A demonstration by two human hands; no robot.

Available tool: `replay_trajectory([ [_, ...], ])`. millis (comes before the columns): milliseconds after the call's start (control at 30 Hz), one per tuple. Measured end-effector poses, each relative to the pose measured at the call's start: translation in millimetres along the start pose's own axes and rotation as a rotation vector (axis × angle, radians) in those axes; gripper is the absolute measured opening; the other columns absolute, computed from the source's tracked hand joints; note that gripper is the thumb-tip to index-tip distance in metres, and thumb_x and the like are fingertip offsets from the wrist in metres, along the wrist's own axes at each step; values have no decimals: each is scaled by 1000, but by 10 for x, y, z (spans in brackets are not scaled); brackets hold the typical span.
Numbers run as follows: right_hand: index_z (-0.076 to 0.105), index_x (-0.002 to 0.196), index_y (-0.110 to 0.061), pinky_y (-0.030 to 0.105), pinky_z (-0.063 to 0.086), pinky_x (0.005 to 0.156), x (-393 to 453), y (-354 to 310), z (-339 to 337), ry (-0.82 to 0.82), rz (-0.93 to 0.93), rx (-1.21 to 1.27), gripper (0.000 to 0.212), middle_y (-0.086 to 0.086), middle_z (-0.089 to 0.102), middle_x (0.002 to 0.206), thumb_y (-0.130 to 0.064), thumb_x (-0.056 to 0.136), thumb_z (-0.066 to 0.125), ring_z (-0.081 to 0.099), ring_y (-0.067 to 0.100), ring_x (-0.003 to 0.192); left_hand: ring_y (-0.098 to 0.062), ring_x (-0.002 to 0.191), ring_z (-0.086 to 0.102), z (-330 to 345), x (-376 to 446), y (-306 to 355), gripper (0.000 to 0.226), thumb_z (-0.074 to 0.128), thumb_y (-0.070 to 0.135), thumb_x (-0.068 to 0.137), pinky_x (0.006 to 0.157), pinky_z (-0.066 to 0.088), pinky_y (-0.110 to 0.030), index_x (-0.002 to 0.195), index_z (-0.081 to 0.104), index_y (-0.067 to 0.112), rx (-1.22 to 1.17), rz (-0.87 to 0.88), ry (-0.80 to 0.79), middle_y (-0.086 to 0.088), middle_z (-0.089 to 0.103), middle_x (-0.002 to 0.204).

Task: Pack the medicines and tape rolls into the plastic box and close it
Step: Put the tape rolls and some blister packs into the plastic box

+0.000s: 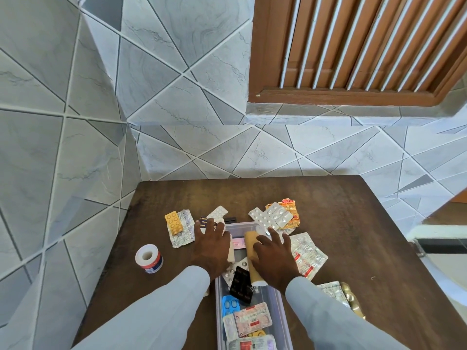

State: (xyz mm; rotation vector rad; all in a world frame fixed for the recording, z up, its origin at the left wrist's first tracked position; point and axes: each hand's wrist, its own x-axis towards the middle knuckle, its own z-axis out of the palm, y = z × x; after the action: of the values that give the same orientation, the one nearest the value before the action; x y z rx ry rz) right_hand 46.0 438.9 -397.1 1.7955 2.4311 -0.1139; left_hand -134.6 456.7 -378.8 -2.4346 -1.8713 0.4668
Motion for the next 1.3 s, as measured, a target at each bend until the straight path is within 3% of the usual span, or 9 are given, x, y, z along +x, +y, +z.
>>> replay_trajectory([
  [367, 50, 134, -21, 61, 5, 115, -40, 0, 4, -25, 2, -6, 49, 1, 35, 155, -51, 97, 36, 12, 34, 148, -39, 144, 10, 50, -48, -10, 81, 63, 53, 80, 114, 7, -61, 146, 29, 20, -60, -27, 2, -11, 21, 154],
  [500, 45, 137, -23, 62, 5, 114, -77, -27, 4, -51, 20, -6, 61, 2, 29, 158, -62, 92, 38, 11, 36, 148, -40, 143, 9, 5, -40, -5, 82, 67, 50, 78, 114, 6, -62, 145, 29, 20, -55, -23, -38, -12, 19, 154],
  [667, 38, 142, -22, 61, 8, 115, -95, -48, 46, -63, 34, 11, 63, 3, 24, 160, -60, 93, 40, 11, 35, 148, -40, 144, 8, -28, -49, -16, 87, 70, 49, 74, 114, 6, -63, 144, 29, 19, -71, -14, -92, -12, 18, 154],
  [800, 38, 142, -20, 60, 12, 116, -92, -23, 66, -56, 16, 37, 55, 3, 23, 160, -52, 97, 36, 12, 34, 149, -38, 144, 10, -90, -92, -1, 93, 68, 61, 73, 114, 7, -63, 146, 28, 20, -88, 18, -154, -10, 23, 154],
  [933, 39, 141, -19, 58, 13, 116, -97, -9, 69, -54, 16, 62, 51, 3, 22, 160, -48, 99, 32, 11, 32, 149, -39, 147, 2, -120, -169, 67, 91, 54, 74, 75, 113, -4, -64, 145, 35, 19, 5, 69, -152, -8, 23, 158],
  [1033, 38, 143, -19, 57, 13, 117, -93, -7, 70, -69, 19, 79, 52, 2, 21, 160, -47, 99, 32, 11, 32, 149, -40, 147, -3, -183, -179, 84, 79, 56, 70, 78, 112, -8, -65, 138, 47, 19, 31, 127, -133, -8, 22, 159],
  [1300, 39, 142, -20, 57, 14, 116, -102, 2, 112, -72, 22, 91, 53, 2, 22, 160, -49, 98, 35, 12, 32, 149, -35, 148, 6, -227, -161, 100, 77, 68, 55, 78, 114, -2, -62, 140, 43, 18, -63, 183, -214, -9, 35, 153],
])
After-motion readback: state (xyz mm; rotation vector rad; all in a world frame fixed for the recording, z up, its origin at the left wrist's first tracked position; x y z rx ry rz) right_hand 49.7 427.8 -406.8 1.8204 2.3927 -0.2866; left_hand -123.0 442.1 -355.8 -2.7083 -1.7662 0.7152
